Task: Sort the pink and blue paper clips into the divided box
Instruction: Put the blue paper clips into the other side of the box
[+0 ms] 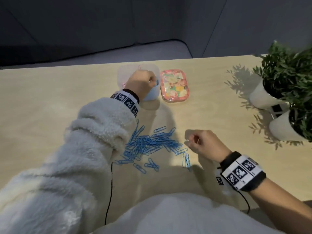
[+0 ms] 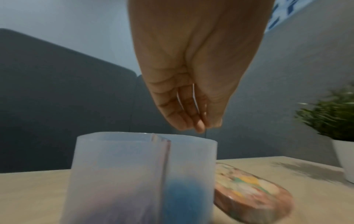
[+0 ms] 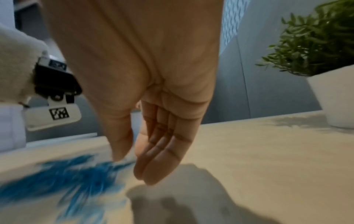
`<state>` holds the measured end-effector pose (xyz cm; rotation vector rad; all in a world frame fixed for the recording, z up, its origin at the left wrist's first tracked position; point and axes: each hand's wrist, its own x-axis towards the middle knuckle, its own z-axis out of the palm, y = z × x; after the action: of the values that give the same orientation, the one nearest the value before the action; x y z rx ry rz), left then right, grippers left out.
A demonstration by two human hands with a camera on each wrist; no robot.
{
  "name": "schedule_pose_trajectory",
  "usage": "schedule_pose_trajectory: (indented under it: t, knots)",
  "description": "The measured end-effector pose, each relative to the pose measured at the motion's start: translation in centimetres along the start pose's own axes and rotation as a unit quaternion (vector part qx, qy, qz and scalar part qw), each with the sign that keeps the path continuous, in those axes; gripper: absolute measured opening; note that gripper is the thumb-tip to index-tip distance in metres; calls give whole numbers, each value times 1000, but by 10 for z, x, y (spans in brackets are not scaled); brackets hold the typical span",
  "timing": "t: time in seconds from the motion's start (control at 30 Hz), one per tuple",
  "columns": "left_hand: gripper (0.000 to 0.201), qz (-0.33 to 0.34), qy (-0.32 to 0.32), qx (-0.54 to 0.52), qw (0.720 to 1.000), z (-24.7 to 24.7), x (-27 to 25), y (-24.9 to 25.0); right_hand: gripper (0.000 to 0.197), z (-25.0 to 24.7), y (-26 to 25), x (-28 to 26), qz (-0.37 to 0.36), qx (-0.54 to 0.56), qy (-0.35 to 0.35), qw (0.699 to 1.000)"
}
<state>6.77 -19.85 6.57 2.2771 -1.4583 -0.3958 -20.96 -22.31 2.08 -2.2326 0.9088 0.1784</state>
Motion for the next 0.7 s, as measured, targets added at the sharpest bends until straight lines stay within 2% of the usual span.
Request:
schedule_pose_trajectory:
  t: [0.03, 0.07, 0.13, 0.2, 0.27, 0.33, 0.4, 0.47, 0.57, 0.7]
  knots:
    - [16, 29, -1, -2, 1000, 4, -12, 2, 28, 7, 7, -9, 4, 3, -21, 1000]
    - [15, 47, -31, -4, 998, 10, -24, 4, 32, 14, 12, -16, 16, 7, -38, 999]
    - [18, 50, -145, 22, 988, 26, -49, 8, 36, 30, 17, -27, 47, -9, -35, 998]
    - [39, 45, -223, 41, 973, 46, -69, 7, 44, 43, 14, -31, 73, -43, -12, 996]
    - [64, 42, -258, 69, 963, 64, -84, 5, 46, 51, 4, -31, 79, -54, -8, 995]
    - [74, 46, -274, 80, 957, 77, -97, 3, 41, 55, -5, -27, 75, -63, -17, 995]
    - [66, 44, -263, 64, 962, 83, -105, 2, 28, 55, -11, -22, 74, -70, -23, 995]
    - [49, 47, -250, 49, 966, 85, -111, 3, 17, 56, -15, -18, 75, -78, -19, 994]
    - [29, 51, -231, 40, 971, 87, -118, 3, 10, 58, -14, -14, 75, -79, -21, 994]
    - [20, 41, -213, 38, 975, 89, -121, 2, 14, 64, -11, -10, 41, -82, -38, 995]
